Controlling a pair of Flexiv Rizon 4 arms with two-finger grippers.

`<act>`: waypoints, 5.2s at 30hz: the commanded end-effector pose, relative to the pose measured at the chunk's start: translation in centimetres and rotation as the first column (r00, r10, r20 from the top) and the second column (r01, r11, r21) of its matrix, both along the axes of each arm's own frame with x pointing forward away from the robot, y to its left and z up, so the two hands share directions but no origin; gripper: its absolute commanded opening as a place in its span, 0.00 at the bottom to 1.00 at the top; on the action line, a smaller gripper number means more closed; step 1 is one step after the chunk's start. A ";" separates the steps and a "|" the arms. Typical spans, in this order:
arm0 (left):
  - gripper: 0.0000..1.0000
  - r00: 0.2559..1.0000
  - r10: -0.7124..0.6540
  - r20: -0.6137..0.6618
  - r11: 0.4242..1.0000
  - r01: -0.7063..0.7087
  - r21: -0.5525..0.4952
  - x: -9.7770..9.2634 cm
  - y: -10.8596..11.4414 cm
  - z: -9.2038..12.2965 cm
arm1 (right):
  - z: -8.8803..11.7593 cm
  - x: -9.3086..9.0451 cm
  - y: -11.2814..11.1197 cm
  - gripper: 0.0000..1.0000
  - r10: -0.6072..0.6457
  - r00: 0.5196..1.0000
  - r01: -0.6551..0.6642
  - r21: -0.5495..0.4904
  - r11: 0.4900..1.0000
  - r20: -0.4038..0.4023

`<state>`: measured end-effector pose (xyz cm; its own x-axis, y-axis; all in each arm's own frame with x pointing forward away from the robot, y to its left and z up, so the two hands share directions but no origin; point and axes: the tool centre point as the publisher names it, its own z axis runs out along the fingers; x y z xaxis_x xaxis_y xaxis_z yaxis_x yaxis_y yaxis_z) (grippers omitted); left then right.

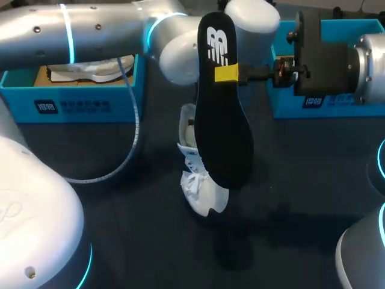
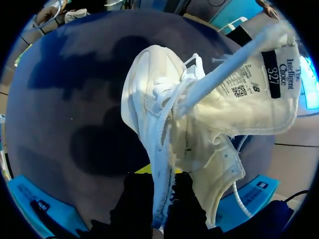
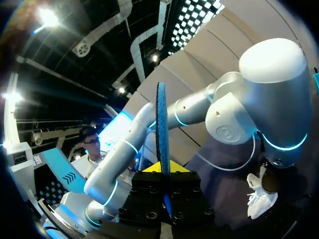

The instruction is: Take the shoe out of the shoebox, open the shoe tongue, remove and reinsert the insole, then place the shoe into the shoebox

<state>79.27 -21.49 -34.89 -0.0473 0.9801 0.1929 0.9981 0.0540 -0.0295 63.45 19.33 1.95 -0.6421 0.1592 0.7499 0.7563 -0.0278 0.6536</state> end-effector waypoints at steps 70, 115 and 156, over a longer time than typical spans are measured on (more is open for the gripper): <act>1.00 0.994 0.065 0.090 0.885 -0.016 -0.466 4.3 1.7 12.1 | -0.9 4.3 -10.5 0.00 -0.327 0.931 0.337 0.037 0.941 -0.161; 1.00 0.926 -0.089 0.366 0.284 0.376 -0.882 0.4 5.9 26.6 | -12.8 16.2 -11.1 0.00 -0.206 0.712 0.371 0.112 0.922 -0.671; 1.00 0.969 -0.017 0.248 -0.091 0.246 -0.965 0.8 6.2 24.9 | -11.2 23.7 -4.1 0.00 -0.175 0.628 0.360 0.083 0.929 -0.758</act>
